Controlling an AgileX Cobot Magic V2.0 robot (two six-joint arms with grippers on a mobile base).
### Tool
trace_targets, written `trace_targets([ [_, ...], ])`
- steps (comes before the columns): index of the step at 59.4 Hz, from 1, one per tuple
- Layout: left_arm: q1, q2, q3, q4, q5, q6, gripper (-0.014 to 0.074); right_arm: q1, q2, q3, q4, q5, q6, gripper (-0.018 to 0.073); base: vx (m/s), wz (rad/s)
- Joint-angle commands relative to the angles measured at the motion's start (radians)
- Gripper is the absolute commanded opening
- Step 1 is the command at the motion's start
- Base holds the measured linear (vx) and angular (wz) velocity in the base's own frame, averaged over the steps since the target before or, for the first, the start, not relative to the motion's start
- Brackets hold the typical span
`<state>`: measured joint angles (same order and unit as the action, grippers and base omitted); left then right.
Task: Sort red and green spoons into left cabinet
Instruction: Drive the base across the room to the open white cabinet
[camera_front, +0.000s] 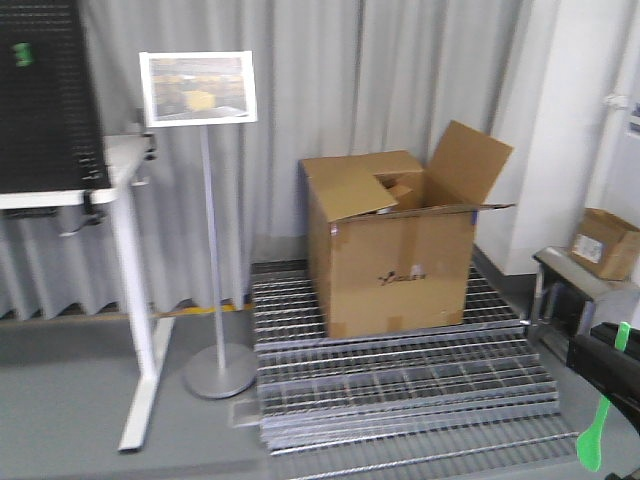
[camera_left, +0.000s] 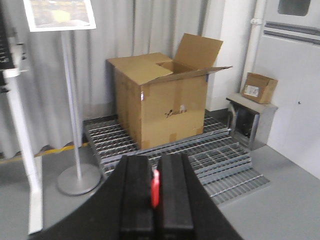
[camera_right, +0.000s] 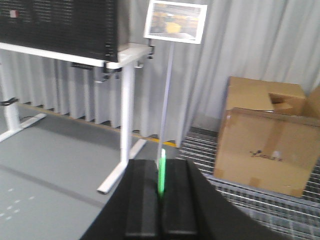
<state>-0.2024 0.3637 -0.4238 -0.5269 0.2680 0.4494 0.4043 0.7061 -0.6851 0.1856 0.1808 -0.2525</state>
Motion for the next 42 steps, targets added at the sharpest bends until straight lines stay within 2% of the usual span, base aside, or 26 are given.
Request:
trace_targets([
  [1,-0.007,0.009,-0.027,-0.015,-0.072,-0.005,0.0002,-0.006,-0.003,-0.03,0.001,-0.084,-0.011,-0.0004,0.62,-0.43],
  [42,-0.007,0.009,-0.027,-0.015,-0.072,-0.005,0.0002,-0.006,-0.003,-0.03,0.001,-0.083,-0.011,-0.0004,0.53,-0.6],
])
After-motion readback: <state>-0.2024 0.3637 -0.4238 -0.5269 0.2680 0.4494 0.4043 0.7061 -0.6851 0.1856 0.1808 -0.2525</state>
